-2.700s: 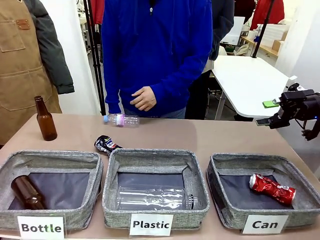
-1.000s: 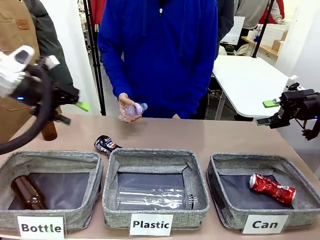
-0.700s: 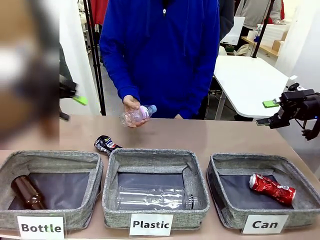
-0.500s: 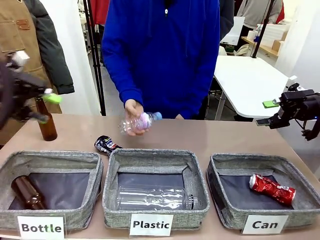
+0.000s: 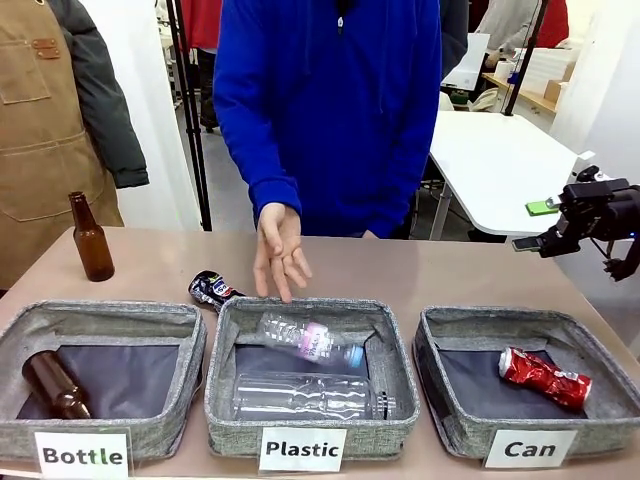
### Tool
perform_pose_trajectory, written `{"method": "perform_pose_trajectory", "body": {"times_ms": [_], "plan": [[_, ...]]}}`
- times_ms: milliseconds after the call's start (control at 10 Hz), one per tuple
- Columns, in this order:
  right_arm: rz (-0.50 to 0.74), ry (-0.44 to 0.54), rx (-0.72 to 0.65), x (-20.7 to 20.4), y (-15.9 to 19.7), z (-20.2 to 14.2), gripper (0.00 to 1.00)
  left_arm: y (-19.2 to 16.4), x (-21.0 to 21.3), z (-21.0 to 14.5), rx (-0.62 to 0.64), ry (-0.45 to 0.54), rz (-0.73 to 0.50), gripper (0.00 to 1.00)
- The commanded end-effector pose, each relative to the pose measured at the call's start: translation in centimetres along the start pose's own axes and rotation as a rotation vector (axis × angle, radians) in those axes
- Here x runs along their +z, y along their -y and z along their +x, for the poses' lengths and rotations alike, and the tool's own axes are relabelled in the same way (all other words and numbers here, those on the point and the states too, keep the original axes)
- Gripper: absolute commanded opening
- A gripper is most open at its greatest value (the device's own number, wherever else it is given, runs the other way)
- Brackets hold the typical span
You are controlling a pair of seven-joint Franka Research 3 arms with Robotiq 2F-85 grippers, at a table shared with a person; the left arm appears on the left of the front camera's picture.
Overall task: Sort the can waste into the basket.
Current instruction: Pick up the can waste from the table and place it in the right Fabric basket.
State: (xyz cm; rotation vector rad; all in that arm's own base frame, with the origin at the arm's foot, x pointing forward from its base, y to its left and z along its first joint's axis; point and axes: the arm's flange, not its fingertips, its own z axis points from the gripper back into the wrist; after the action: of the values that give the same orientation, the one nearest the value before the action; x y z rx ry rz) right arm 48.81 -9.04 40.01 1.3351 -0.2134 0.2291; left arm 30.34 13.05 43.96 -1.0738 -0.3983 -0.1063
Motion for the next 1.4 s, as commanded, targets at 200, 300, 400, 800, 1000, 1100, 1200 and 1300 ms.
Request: {"method": "perform_pose_trajectory", "body": {"times_ms": [200, 300, 400, 800, 1000, 1100, 1200, 1300], "plan": [[-0.003, -0.008, 0.003, 0.1, -0.4, -0.2, 1.00, 2.6, -4.4, 1.2, -0.028, -0.051, 0.030, 1.00], [-0.003, -0.008, 0.003, 0.1, -0.4, -0.2, 1.00, 4.2, -6.6, 2.7, -0.088, -0.173, 0.044, 1.00], [-0.003, -0.008, 0.003, 0.1, -0.4, -0.2, 1.00, 5.8, -9.1, 4.5, -0.088, -0.190, 0.101, 1.00], [-0.003, -0.008, 0.003, 0.1, -0.4, -0.2, 1.00, 6.1, -11.8, 7.2, 0.034, -0.158, 0.217, 1.00], [-0.003, -0.008, 0.003, 0.1, -0.4, -0.2, 1.00, 8.6, -15.9, 8.1, -0.005, -0.137, 0.313, 1.00], [-0.003, -0.008, 0.003, 0.1, -0.4, -0.2, 1.00, 10.5, -18.4, 8.4, -0.042, -0.108, 0.386, 1.00], [-0.003, -0.008, 0.003, 0.1, -0.4, -0.2, 1.00, 12.1, -21.2, 8.6, -0.088, -0.099, 0.468, 1.00], [-0.003, -0.008, 0.003, 0.1, -0.4, -0.2, 1.00, 13.2, -24.5, 8.7, -0.128, -0.130, 0.545, 1.00]]}}
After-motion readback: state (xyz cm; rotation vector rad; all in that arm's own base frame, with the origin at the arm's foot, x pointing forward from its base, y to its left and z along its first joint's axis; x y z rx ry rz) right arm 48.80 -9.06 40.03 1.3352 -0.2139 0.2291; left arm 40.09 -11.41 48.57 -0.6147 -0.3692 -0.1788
